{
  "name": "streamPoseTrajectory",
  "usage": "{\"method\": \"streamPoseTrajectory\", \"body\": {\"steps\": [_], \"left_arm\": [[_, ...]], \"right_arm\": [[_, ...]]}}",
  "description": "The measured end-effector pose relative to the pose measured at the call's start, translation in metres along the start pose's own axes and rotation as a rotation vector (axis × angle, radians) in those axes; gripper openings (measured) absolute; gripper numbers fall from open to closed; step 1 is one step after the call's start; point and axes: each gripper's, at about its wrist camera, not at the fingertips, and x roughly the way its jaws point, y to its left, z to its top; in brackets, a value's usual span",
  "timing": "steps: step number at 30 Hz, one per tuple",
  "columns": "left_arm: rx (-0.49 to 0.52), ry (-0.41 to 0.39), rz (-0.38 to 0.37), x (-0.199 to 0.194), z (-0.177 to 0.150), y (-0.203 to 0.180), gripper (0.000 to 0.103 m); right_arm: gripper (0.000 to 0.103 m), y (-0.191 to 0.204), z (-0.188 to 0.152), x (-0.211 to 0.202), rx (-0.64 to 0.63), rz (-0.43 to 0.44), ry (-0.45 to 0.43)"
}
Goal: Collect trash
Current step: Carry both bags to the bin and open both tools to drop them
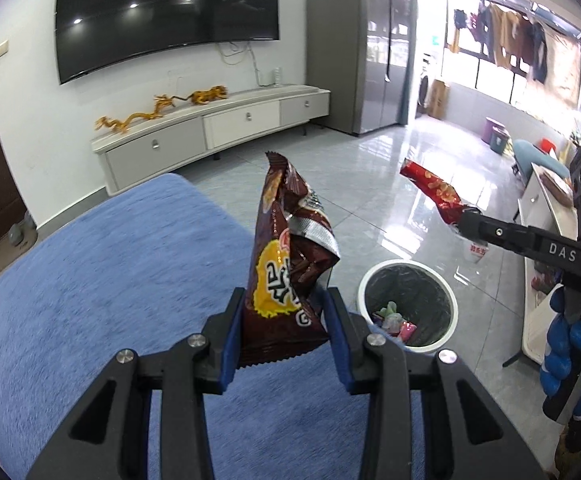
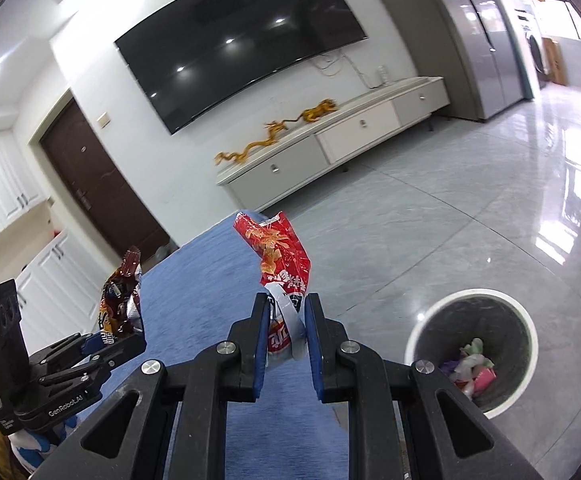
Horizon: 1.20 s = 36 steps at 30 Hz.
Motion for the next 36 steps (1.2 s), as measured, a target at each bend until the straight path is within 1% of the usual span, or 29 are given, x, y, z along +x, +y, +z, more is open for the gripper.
{"method": "streamPoseTrajectory", "body": {"steps": [10, 15, 21, 26, 29, 32, 36], "left_arm": [[0.077, 0.040, -0.030, 0.038, 0.023, -0.041, 0.036], [0.109, 0.056, -0.051, 0.055, 0.030, -0.061, 0.036], [0.159, 0.085, -0.086, 0.080, 0.039, -0.089, 0.036], [0.198, 0.139, -0.141, 0.110, 0.045, -0.118, 0.037], [0.206, 0.187, -0.185, 0.133, 0.049, -0.134, 0.037], [0.211, 0.234, -0.215, 0.161, 0.052, -0.152, 0.037], [0.191, 0.286, -0.274, 0.196, 0.058, -0.170, 0.038]], "right_arm": [[0.017, -0.055, -0.001, -0.006, 0.081, -0.039, -0.018], [0.017, -0.081, -0.002, -0.008, 0.127, -0.062, -0.027], [0.017, -0.112, -0.005, -0.015, 0.176, -0.109, -0.041], [0.017, -0.152, -0.013, -0.014, 0.251, -0.173, -0.026], [0.017, -0.176, -0.018, -0.009, 0.293, -0.202, -0.009], [0.017, -0.199, -0.020, 0.004, 0.318, -0.231, 0.028], [0.018, -0.213, -0.023, 0.023, 0.334, -0.261, 0.073]]}}
